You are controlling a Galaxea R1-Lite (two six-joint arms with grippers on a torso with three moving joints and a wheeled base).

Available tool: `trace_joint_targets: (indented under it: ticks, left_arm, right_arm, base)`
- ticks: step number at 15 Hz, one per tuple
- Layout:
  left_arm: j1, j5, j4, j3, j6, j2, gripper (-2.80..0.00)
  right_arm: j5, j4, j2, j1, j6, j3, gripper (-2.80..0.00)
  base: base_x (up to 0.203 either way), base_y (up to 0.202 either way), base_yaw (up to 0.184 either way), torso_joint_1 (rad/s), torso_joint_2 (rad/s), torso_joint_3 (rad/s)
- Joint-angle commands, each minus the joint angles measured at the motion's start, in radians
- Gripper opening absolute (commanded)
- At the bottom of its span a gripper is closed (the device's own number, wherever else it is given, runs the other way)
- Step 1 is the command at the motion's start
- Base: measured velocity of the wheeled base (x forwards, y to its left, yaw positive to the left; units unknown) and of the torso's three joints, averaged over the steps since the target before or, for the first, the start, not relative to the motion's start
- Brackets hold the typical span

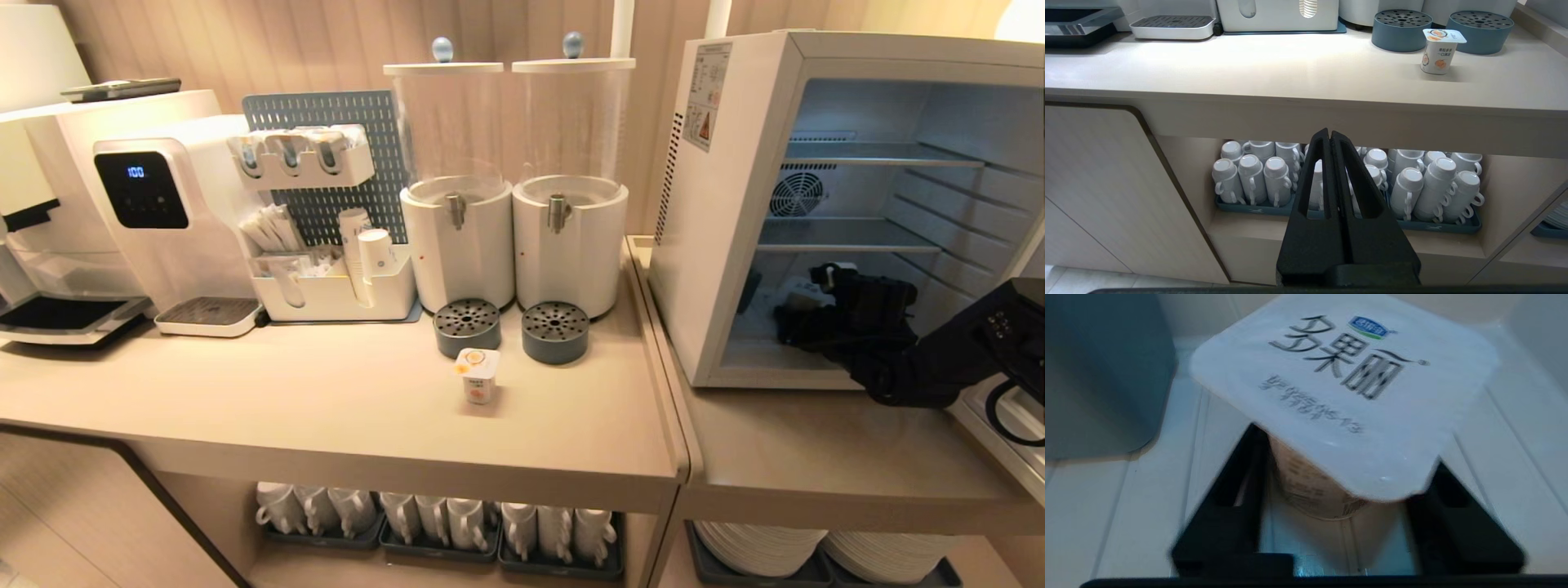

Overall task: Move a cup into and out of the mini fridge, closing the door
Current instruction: Put the yoghurt in the freezer

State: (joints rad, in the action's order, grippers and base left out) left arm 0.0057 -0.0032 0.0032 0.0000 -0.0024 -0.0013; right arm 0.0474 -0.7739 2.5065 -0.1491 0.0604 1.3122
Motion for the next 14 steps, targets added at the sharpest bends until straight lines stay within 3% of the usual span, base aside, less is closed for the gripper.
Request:
trace_joint_targets:
  ticks: [1, 7, 14]
  left_arm:
    - [0.0, 0.0, 0.0, 0.002, -0.001, 0.001, -2.8]
    - [0.0, 0.0, 0.0, 0.002, -0.001, 0.001, -2.8]
    - [0.0, 0.0, 0.0, 0.002, -0.001, 0.001, -2.8]
  right_arm:
    - [-0.001, -0.008, -0.01, 0.0, 0.009, -0.027, 0.0]
    - [-0.049, -0.101, -0.21, 0.0, 0.008, -0.315, 0.0]
    - [-0.093, -0.302, -0.376, 0.0, 0.007, -0.631, 0.0]
  base:
    - [0.0, 0.0, 0.0, 0.0, 0.0, 0.0]
    - [0.0, 0.0, 0.0, 0.0, 0.0, 0.0]
    - [0.0, 0.0, 0.0, 0.0, 0.0, 0.0]
